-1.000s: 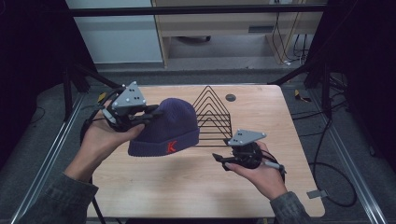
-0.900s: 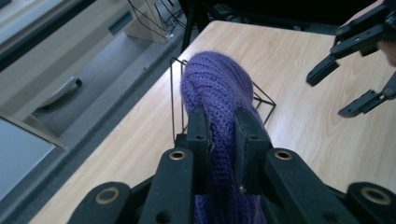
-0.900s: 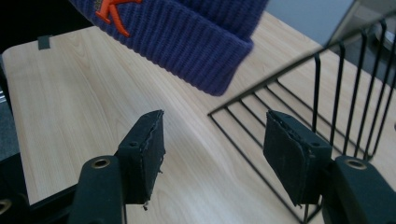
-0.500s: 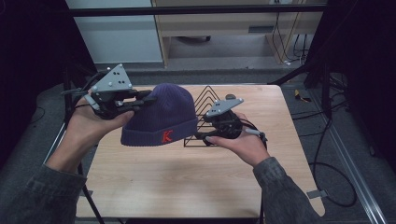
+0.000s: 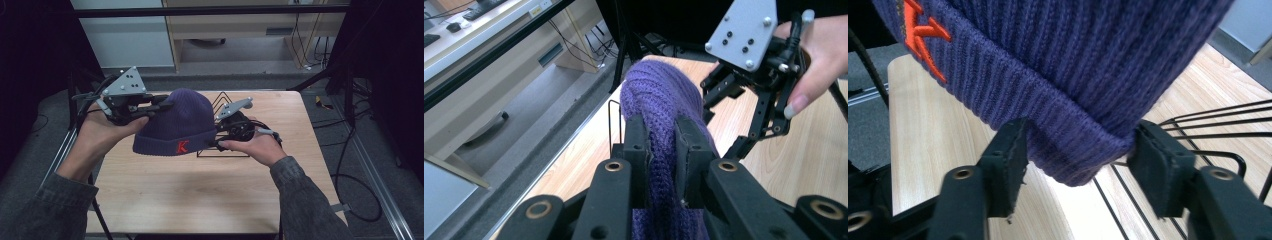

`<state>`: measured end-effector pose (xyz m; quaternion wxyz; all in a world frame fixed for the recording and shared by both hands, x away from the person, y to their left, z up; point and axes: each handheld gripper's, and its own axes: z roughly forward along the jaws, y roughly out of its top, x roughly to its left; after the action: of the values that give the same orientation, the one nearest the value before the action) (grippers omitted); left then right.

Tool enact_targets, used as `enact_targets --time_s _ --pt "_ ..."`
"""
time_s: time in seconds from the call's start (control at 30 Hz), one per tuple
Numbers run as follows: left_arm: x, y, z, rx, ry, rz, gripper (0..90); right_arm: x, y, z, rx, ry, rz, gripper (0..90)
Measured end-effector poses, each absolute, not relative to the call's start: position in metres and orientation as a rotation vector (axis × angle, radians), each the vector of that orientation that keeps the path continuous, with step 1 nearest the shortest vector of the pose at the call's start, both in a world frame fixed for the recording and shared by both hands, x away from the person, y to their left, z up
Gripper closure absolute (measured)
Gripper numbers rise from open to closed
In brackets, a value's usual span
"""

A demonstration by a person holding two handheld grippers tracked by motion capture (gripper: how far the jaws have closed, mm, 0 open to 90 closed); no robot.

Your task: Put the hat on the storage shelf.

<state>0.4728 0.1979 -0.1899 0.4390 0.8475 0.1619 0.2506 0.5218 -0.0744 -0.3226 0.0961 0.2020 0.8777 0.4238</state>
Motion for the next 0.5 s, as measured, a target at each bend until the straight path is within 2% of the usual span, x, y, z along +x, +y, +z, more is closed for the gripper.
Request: enact_targets --time_s 0.1,0.27,0.5 --pt "0.4744 0.1962 -0.1909 2.094 0.413 0.617 78.1 0.5207 -0.0742 -0.3226 0.580 2.599 1.259 51.9" --pt "0.4764 0.1931 -0.1916 2.086 0.419 0.617 78.2 0.5175 -0.0749 -0.3230 0.559 2.594 1.271 69.4" --pt "0.4790 0.1914 -0.1891 2.071 0.432 0.621 78.2 0.5159 -0.0798 -0.3195 0.558 2.586 1.275 75.9"
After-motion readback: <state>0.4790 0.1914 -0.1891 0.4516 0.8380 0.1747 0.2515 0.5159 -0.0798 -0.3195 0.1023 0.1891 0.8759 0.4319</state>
